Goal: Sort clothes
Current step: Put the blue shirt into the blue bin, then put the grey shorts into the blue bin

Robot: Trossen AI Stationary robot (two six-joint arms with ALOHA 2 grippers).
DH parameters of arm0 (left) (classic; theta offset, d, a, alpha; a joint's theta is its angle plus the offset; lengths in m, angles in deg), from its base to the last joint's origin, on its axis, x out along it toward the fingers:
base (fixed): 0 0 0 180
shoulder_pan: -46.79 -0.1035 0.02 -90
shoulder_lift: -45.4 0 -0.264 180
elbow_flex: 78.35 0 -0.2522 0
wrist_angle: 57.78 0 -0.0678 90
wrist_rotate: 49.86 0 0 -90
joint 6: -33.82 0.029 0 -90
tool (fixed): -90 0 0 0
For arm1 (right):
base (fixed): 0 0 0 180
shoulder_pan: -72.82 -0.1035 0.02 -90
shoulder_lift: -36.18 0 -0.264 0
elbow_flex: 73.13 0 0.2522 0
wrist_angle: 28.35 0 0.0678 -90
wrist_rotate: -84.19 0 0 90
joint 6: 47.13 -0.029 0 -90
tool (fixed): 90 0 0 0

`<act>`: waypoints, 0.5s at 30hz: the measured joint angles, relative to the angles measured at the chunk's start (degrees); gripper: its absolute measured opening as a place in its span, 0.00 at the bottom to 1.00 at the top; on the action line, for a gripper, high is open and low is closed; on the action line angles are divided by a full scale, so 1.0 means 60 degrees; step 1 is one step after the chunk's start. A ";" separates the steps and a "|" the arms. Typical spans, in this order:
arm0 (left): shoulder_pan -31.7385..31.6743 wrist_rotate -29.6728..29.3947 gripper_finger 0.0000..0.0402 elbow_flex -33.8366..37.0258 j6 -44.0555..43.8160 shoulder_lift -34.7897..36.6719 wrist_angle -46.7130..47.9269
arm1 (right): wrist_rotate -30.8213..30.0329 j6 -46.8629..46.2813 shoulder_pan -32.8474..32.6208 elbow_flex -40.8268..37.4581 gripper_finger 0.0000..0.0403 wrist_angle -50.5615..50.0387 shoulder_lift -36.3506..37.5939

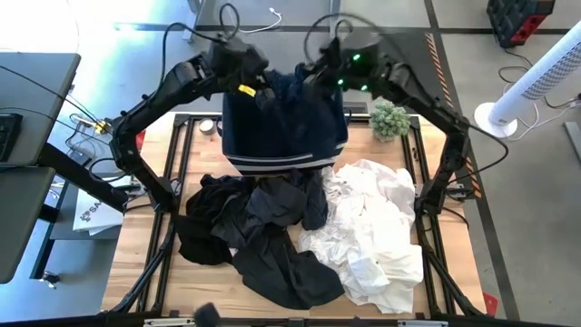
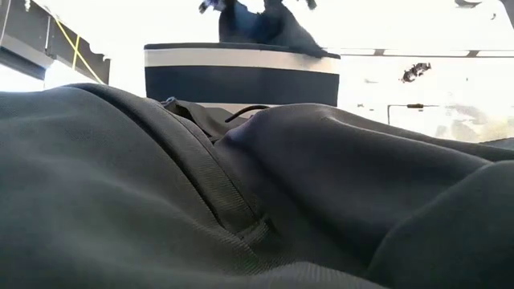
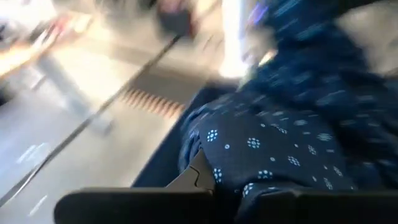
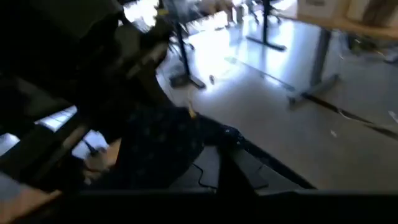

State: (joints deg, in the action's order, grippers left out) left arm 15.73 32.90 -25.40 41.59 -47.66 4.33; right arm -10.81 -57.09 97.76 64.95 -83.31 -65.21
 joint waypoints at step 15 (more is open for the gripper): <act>-0.0051 -0.1320 0.37 0.0143 -0.1985 0.0238 0.3433 | -0.1647 -0.0295 -0.0123 0.0135 0.47 -0.3289 0.0278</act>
State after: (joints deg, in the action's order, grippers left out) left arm 15.42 24.98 -24.53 29.68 -46.23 24.93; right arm -20.69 -58.86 97.02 65.77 -103.04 -63.55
